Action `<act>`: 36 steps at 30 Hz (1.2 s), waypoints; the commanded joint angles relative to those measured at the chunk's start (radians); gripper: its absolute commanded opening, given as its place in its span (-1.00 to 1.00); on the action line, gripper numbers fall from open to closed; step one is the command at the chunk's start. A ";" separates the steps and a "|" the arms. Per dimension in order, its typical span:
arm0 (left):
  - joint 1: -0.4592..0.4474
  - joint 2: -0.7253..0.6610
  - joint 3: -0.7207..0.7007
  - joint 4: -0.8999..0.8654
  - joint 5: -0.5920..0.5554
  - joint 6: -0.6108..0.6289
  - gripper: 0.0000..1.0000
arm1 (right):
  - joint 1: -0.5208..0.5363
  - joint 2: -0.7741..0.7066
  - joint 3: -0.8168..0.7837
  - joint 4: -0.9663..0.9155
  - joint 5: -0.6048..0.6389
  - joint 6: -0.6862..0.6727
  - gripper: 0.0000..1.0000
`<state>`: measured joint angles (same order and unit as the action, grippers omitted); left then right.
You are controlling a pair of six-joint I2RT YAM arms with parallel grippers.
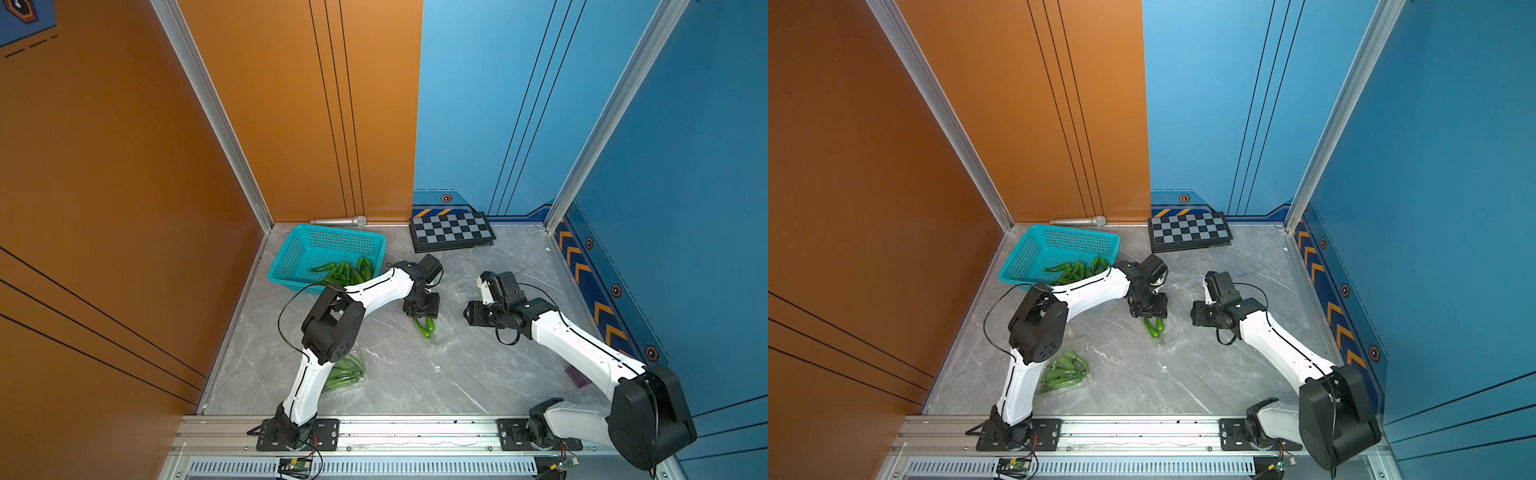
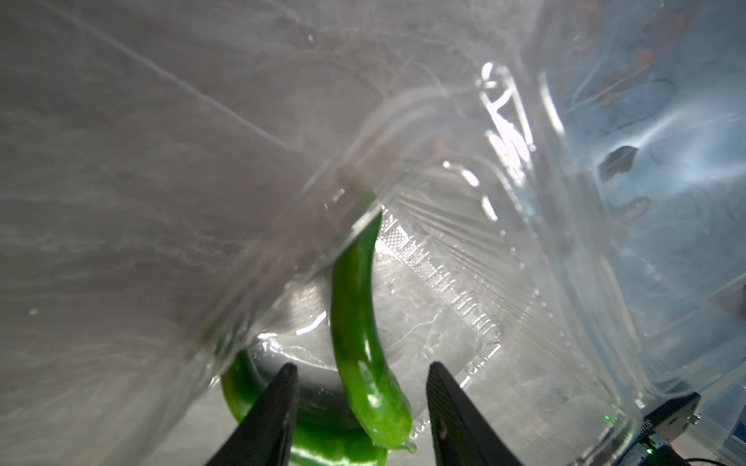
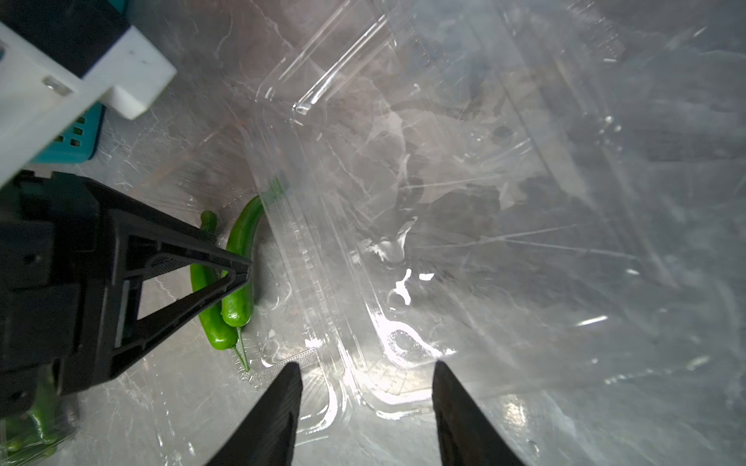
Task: Take small green peppers out of containers
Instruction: Pick up the green pepper from the packing box.
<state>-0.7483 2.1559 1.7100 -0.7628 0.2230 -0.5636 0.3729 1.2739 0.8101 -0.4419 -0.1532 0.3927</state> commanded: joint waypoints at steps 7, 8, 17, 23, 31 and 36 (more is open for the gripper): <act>-0.022 0.073 0.081 -0.072 -0.019 0.031 -0.01 | -0.027 -0.042 -0.026 0.020 -0.023 0.011 0.05; -0.023 0.079 0.087 -0.078 -0.024 0.031 -0.02 | -0.030 -0.046 -0.027 0.020 -0.026 0.011 0.05; -0.026 0.092 0.094 -0.099 -0.067 0.020 -0.36 | -0.043 -0.059 -0.037 0.023 -0.039 0.017 0.01; -0.026 0.096 0.095 -0.098 -0.071 0.022 -0.64 | -0.047 -0.074 -0.041 0.022 -0.036 0.020 0.00; -0.025 0.056 0.106 -0.097 -0.077 0.030 -0.88 | -0.054 -0.071 -0.035 0.026 -0.039 0.021 -0.01; -0.022 -0.013 0.096 -0.098 -0.086 0.040 -0.92 | -0.055 -0.061 -0.029 0.027 -0.048 0.020 -0.01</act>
<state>-0.7670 2.2208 1.7916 -0.8322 0.1585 -0.5449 0.3260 1.2171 0.7841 -0.4332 -0.1833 0.4004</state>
